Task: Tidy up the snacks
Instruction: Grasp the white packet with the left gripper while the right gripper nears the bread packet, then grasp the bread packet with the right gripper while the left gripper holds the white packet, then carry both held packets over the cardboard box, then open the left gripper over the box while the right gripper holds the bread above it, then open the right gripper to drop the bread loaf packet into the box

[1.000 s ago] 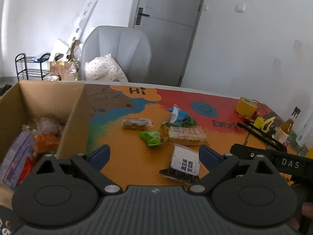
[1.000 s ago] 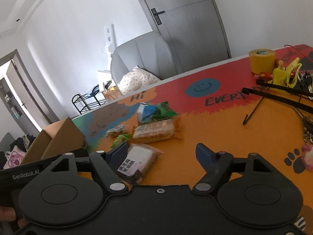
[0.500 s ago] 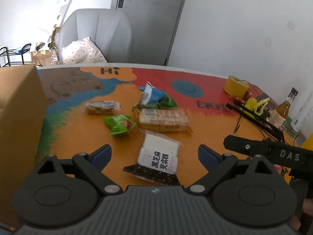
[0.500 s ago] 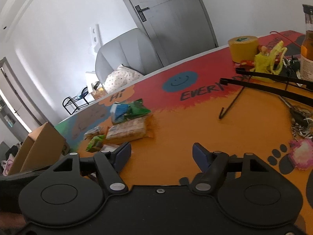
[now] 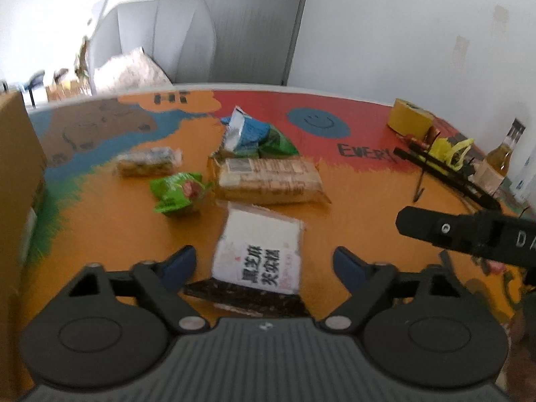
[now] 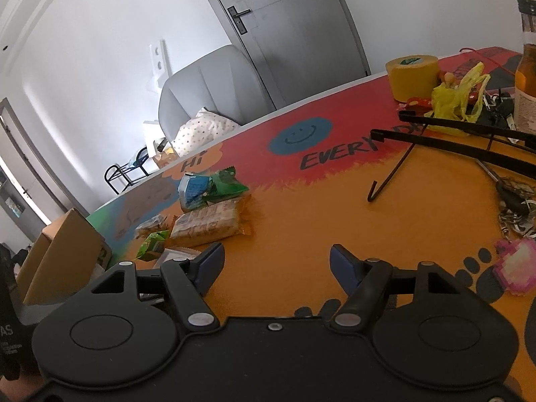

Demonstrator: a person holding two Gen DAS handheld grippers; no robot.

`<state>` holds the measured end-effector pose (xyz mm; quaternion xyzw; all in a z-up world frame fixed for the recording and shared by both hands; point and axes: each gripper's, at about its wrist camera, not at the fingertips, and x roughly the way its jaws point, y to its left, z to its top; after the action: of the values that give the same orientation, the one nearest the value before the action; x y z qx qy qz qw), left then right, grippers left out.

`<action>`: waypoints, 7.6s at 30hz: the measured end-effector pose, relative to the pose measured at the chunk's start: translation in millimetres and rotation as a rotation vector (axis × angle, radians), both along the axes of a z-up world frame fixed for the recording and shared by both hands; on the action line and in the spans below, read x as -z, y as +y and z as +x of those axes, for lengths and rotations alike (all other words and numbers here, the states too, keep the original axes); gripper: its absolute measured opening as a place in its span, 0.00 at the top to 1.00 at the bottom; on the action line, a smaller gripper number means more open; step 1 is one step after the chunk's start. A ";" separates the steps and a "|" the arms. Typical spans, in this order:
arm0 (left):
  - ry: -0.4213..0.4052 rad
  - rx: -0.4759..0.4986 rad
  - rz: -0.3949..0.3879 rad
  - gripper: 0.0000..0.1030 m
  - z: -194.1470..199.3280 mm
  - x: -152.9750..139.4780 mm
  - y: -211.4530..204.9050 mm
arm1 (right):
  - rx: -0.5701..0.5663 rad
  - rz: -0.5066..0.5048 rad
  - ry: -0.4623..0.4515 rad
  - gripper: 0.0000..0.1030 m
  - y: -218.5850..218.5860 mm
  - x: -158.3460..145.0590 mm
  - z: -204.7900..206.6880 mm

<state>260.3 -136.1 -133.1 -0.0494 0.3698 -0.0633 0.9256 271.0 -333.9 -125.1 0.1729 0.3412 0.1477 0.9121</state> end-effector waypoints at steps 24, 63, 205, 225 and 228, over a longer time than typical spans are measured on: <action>-0.070 -0.105 -0.015 0.56 -13.8 -36.1 54.0 | -0.061 -0.008 -0.013 0.07 60.8 -5.3 30.5; -0.093 -0.285 -0.092 0.56 -0.6 -15.4 85.1 | -0.063 -0.236 -0.003 0.25 101.3 5.7 55.7; -0.254 -0.537 -0.098 0.13 -115.3 -98.0 248.3 | -0.365 -0.110 -0.252 0.15 253.4 -97.9 -21.1; -0.254 -0.420 -0.082 0.07 -110.9 -101.9 189.1 | -0.234 -0.090 -0.223 0.04 173.7 -90.7 -33.2; -0.255 -0.400 -0.079 0.07 -109.3 -102.9 178.9 | -0.218 -0.086 -0.220 0.03 163.9 -88.9 -32.4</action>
<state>151.0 42.8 -30.2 -0.1493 0.2300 0.1011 0.9563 238.6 -170.0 -36.2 0.0782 0.2618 0.2492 0.9291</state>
